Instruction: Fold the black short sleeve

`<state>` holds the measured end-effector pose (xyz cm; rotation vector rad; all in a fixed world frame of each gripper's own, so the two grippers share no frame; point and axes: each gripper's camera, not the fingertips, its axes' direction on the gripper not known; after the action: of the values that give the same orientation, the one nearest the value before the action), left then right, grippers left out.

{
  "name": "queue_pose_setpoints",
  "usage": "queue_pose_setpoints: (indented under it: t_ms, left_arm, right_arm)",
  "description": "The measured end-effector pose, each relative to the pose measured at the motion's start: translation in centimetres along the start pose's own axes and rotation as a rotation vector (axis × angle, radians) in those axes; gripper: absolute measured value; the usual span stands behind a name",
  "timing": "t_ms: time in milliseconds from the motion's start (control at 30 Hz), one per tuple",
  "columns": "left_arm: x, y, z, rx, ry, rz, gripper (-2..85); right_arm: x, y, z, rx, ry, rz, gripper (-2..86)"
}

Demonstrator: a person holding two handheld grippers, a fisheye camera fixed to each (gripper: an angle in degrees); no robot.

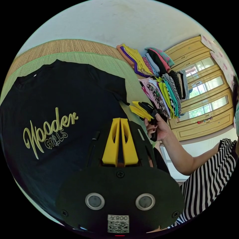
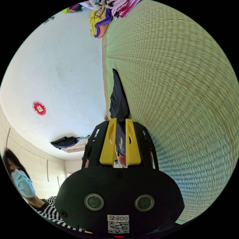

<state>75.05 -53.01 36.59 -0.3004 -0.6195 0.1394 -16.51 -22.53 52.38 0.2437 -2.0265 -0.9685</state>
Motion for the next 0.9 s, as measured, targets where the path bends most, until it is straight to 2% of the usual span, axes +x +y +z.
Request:
queue_pose_setpoints:
  t_ms: [267, 500, 700, 900]
  left_arm:
    - [4.0, -2.3, -2.5, -0.009, -0.009, 0.017, 0.1]
    - [9.0, -5.9, -3.4, -0.041, -0.026, 0.096, 0.7]
    - [16.8, -10.4, -1.3, -0.129, -0.17, 0.326, 3.1]
    - [25.0, -12.5, 2.9, -0.287, -0.447, 0.646, 6.1]
  right_arm:
    - [0.7, -1.2, 2.6, -0.035, 0.003, -0.029, 1.0]
    - [0.7, -1.1, 3.0, -0.069, -0.018, -0.101, 0.1]
    - [-0.4, -0.8, 1.4, -0.047, 0.04, -0.174, 0.6]
    - [-0.2, -1.6, 0.8, -0.05, 0.025, -0.162, 3.0]
